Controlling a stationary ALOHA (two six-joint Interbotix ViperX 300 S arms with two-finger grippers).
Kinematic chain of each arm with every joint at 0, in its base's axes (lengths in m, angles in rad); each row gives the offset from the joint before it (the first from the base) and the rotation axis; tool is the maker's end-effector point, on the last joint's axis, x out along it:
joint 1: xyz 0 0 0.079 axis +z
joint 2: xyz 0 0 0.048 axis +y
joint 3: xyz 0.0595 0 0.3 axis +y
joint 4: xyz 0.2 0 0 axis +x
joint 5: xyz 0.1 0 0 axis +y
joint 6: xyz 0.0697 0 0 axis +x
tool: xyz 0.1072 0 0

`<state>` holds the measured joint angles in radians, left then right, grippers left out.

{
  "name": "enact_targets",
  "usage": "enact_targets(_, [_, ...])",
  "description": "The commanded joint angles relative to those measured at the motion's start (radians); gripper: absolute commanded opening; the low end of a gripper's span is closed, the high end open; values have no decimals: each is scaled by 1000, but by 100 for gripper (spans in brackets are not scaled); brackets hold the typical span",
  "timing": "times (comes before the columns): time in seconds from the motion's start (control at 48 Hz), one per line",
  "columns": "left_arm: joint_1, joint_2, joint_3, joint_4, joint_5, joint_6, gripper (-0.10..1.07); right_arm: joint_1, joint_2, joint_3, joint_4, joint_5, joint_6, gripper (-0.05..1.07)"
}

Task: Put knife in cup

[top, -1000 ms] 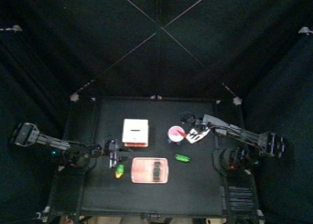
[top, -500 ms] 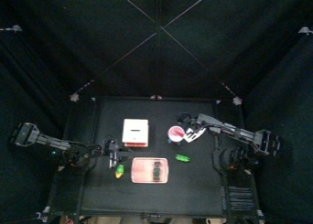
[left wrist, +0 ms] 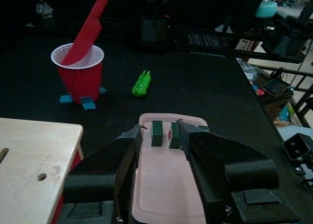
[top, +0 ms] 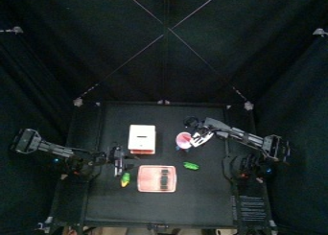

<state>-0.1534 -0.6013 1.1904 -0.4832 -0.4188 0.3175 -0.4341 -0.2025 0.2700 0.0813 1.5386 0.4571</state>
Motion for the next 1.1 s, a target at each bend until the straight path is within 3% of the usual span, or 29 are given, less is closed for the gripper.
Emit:
enact_targets(0.0, [-2, 2, -11, 2, -3, 0, 77, -5, -11, -35, -14, -2, 0, 65])
enact_targets(0.208, [-2, 2, -9, 2, -3, 0, 77, 3, 0, -58, -67, -2, 3, 75])
enact_targets(1.083, [-2, 2, -9, 2, -5, 0, 77, 34, 8, -69, -78, -2, 3, 75])
